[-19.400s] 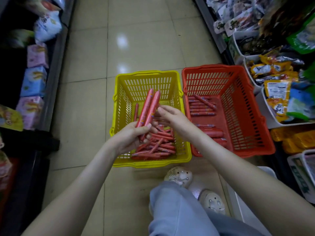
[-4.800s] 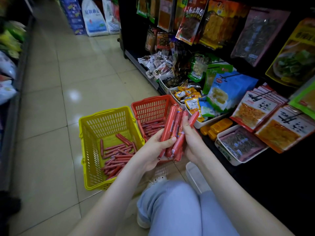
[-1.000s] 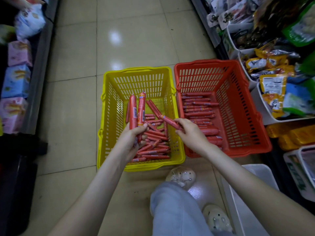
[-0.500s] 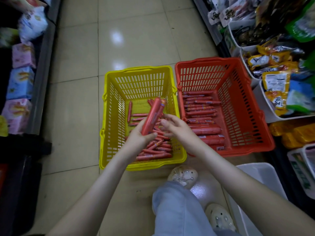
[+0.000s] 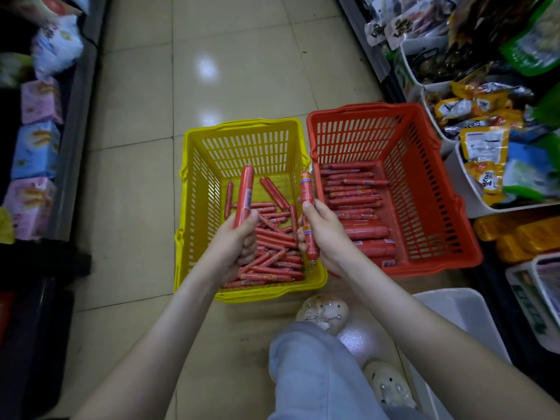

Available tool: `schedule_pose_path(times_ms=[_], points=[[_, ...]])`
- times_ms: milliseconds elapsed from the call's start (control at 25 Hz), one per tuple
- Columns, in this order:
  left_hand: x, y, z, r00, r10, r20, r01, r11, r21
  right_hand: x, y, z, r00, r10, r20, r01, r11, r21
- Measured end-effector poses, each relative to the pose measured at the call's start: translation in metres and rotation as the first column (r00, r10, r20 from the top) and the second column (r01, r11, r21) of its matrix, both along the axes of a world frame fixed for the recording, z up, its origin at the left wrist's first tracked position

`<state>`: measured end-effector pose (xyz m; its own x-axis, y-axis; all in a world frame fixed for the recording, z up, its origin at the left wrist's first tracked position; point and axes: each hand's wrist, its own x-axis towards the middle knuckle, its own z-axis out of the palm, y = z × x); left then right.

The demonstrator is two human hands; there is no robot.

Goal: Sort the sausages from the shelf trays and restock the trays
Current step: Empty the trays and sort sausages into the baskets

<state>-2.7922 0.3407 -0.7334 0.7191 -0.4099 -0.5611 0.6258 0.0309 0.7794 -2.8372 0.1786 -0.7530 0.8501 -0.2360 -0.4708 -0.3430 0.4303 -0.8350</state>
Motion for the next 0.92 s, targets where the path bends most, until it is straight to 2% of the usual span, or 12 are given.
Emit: schedule_pose_path(times_ms=[120, 200, 320, 440, 560, 680, 760, 840, 920], points=[[0.006, 0.009, 0.002, 0.988, 0.022, -0.151, -0.036, 0.995, -0.090, 0.001, 0.008, 0.005, 0.996, 0.086, 0.030, -0.090, 0.985, 0.148], [0.007, 0.010, 0.002, 0.980, 0.052, -0.192, -0.082, 0.985, -0.155, 0.001, 0.009, 0.003, 0.988, 0.148, 0.052, -0.154, 0.977, 0.146], [0.008, 0.016, 0.002, 0.983, 0.101, -0.156, -0.128, 0.976, -0.176, 0.000, 0.010, -0.003, 0.973, 0.215, 0.089, -0.225, 0.967, 0.121], [0.005, 0.022, 0.000, 0.993, 0.096, -0.070, -0.106, 0.981, -0.163, -0.001, 0.012, -0.003, 0.984, 0.148, 0.099, -0.167, 0.959, 0.228], [-0.001, 0.019, -0.001, 0.997, 0.005, -0.077, -0.020, 0.982, -0.185, -0.003, 0.009, -0.001, 0.986, 0.102, 0.132, -0.138, 0.943, 0.303], [-0.005, 0.007, 0.001, 0.992, -0.117, -0.038, 0.113, 0.990, -0.088, -0.007, 0.003, 0.002, 0.985, 0.091, 0.149, -0.130, 0.951, 0.279], [-0.008, -0.005, 0.002, 0.973, -0.225, 0.051, 0.219, 0.970, 0.101, -0.011, 0.002, 0.003, 0.983, 0.100, 0.151, -0.138, 0.954, 0.265], [-0.009, -0.020, -0.001, 0.926, -0.345, 0.154, 0.291, 0.911, 0.293, -0.014, -0.002, 0.000, 0.991, 0.074, 0.112, -0.097, 0.970, 0.224], [-0.011, -0.039, -0.003, 0.900, -0.391, 0.192, 0.316, 0.890, 0.328, -0.016, -0.014, -0.001, 0.998, 0.021, 0.057, -0.032, 0.980, 0.198]])
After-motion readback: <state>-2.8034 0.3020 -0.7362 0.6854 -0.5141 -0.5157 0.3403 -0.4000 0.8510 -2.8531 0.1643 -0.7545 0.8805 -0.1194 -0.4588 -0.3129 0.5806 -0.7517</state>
